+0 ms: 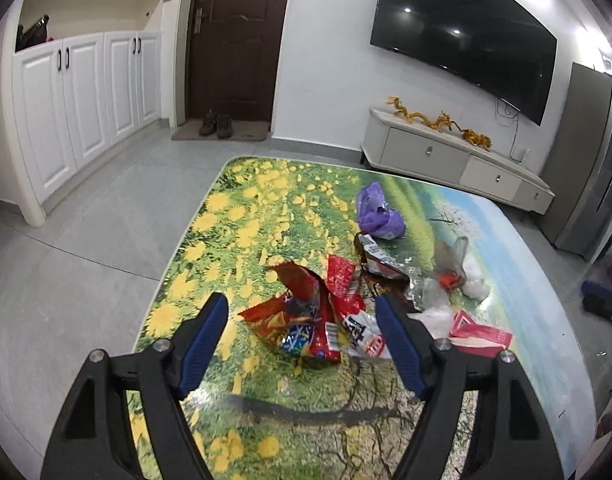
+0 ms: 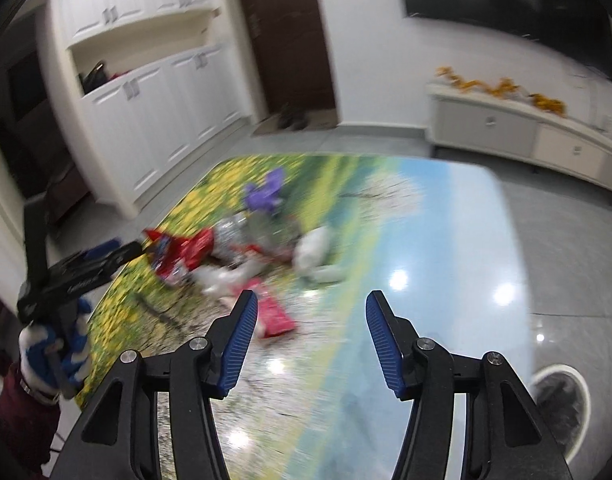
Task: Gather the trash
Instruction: 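Move both tools back over the trash pile on the table, then grasp the red snack bag with the left tool while the right tool grasps the pink box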
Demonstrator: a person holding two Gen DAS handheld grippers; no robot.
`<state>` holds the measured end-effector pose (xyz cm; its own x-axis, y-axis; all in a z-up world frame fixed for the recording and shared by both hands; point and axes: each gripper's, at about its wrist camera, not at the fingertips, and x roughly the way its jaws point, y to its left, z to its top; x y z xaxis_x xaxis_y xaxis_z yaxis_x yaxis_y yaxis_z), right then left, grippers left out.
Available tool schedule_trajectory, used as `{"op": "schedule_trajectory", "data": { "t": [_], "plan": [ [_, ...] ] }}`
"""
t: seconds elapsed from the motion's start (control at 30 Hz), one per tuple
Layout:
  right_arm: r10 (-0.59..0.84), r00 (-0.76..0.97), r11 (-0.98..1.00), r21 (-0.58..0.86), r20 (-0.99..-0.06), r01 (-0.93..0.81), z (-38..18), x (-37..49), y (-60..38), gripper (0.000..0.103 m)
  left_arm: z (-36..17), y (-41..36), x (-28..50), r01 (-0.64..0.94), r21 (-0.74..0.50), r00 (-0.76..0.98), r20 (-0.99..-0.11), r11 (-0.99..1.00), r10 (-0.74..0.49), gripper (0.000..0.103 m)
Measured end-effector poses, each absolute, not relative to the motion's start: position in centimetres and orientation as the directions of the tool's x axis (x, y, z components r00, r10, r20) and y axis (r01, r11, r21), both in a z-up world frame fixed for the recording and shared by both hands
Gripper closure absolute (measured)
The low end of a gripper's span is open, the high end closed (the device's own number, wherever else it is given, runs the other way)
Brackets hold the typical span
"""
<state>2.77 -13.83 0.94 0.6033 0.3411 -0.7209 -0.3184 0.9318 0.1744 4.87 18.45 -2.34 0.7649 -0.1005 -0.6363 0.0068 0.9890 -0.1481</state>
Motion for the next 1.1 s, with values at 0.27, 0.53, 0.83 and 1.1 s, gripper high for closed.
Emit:
{"op": "schedule_trajectory", "data": {
  "t": [0.27, 0.53, 0.83, 1.1],
  "plan": [
    [0.439, 0.458, 0.86, 0.213, -0.773, -0.464, -3.4, 5.5, -8.3, 0.041, -4.1, 19.0, 8.9, 0.007, -0.21, 0.721, -0.677, 0.978, -0.15, 0.027],
    [0.414, 0.412, 0.85, 0.183, -0.812, -0.493, -6.2, 7.4, -6.2, 0.041, -6.0, 19.4, 8.6, 0.017, -0.26, 0.686, -0.7, 0.965, -0.2, 0.028],
    [0.398, 0.391, 0.854, 0.179, -0.83, -0.489, -7.6, 6.9, -6.2, 0.071, -6.6, 19.7, 7.1, 0.033, -0.313, 0.666, -0.701, 0.949, -0.255, 0.064],
    [0.416, 0.396, 0.845, 0.187, -0.818, -0.502, -7.0, 4.6, -6.9, 0.089, -5.4, 19.8, 4.5, 0.032, -0.324, 0.689, -0.678, 0.945, -0.256, 0.081]
  ]
}}
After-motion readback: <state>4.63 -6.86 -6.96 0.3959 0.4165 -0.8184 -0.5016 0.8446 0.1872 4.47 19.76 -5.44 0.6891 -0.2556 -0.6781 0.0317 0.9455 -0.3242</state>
